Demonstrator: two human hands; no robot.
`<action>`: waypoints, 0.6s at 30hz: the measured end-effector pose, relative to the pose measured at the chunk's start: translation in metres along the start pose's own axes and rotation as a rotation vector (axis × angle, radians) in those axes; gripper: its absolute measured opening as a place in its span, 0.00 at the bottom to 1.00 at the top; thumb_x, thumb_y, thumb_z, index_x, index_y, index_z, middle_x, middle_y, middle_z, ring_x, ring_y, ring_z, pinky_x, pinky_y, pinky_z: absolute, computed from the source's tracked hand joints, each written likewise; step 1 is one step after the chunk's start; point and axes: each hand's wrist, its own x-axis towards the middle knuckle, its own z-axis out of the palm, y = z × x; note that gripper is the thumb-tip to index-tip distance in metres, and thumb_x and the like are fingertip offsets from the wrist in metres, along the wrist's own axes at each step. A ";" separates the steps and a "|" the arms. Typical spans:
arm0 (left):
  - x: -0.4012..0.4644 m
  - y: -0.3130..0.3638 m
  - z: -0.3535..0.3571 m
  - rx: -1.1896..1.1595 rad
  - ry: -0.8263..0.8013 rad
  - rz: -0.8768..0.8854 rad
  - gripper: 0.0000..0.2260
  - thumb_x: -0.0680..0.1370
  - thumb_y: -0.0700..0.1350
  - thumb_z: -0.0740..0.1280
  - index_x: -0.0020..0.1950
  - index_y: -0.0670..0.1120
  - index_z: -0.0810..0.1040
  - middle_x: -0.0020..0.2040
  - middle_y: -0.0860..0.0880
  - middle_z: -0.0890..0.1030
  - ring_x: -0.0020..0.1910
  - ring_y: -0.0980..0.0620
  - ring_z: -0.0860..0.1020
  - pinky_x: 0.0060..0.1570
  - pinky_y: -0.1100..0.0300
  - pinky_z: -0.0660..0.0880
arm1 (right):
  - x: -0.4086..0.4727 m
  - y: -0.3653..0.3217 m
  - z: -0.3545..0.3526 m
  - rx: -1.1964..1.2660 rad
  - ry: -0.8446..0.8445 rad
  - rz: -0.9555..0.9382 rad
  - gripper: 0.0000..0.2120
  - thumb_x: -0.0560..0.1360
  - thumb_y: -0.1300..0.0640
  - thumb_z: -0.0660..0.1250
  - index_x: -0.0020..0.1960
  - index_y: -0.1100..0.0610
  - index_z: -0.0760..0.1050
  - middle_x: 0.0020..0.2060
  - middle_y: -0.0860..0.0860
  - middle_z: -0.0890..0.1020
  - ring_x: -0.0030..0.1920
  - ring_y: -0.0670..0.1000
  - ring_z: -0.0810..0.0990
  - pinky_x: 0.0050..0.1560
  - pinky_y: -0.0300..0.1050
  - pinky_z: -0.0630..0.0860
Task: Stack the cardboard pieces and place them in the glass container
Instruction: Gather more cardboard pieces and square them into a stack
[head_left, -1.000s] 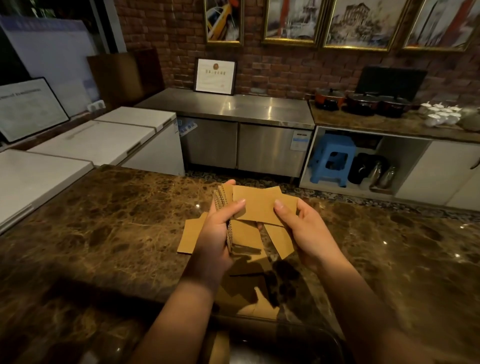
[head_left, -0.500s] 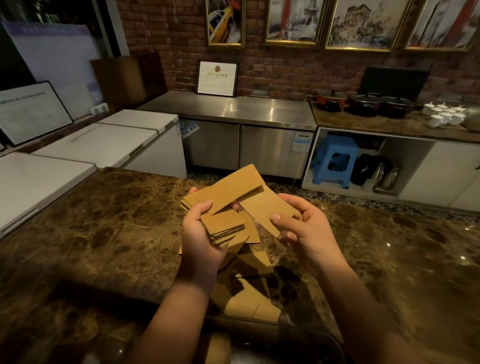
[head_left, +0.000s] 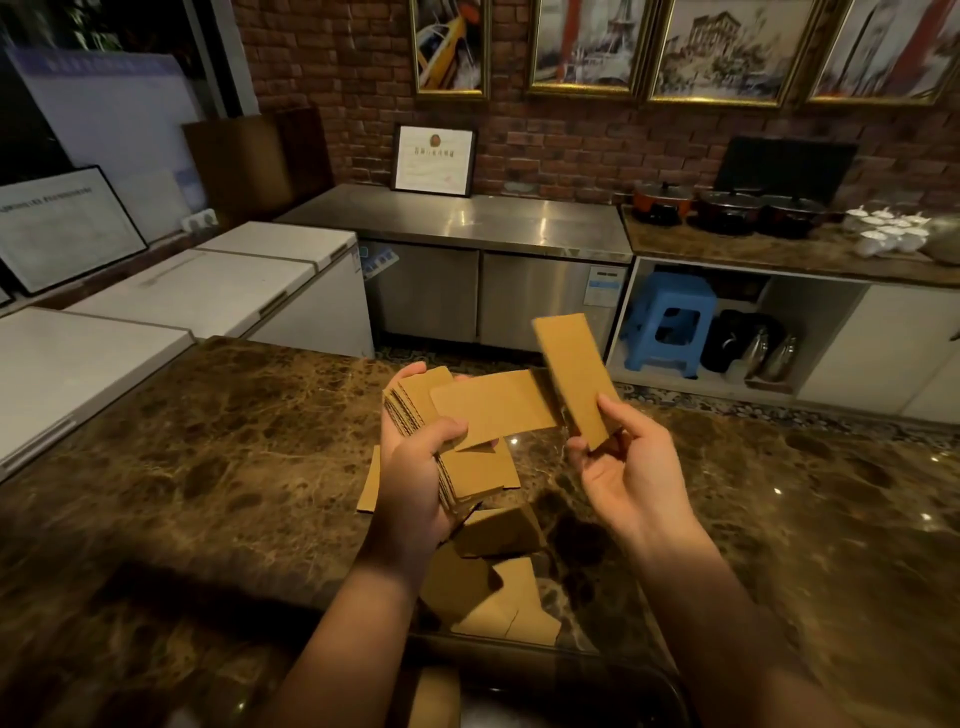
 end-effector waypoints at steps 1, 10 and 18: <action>0.000 0.000 0.000 0.017 -0.032 0.001 0.26 0.69 0.35 0.67 0.60 0.61 0.79 0.54 0.47 0.86 0.53 0.43 0.85 0.46 0.44 0.83 | 0.001 0.001 0.001 -0.080 -0.009 0.036 0.11 0.79 0.60 0.66 0.60 0.60 0.76 0.52 0.59 0.82 0.42 0.53 0.81 0.26 0.37 0.75; 0.000 0.003 0.004 -0.190 -0.112 -0.404 0.22 0.77 0.57 0.67 0.66 0.46 0.77 0.55 0.36 0.83 0.44 0.41 0.83 0.37 0.49 0.82 | 0.014 0.001 -0.002 -0.287 -0.083 0.013 0.08 0.83 0.60 0.61 0.57 0.56 0.78 0.47 0.54 0.85 0.40 0.50 0.83 0.26 0.35 0.71; -0.014 0.000 0.013 -0.507 -0.319 -0.921 0.21 0.72 0.40 0.75 0.61 0.31 0.78 0.55 0.34 0.77 0.45 0.40 0.80 0.43 0.50 0.81 | 0.025 0.016 -0.008 -0.425 -0.497 -0.182 0.04 0.76 0.64 0.64 0.50 0.60 0.70 0.50 0.59 0.84 0.33 0.51 0.82 0.30 0.41 0.80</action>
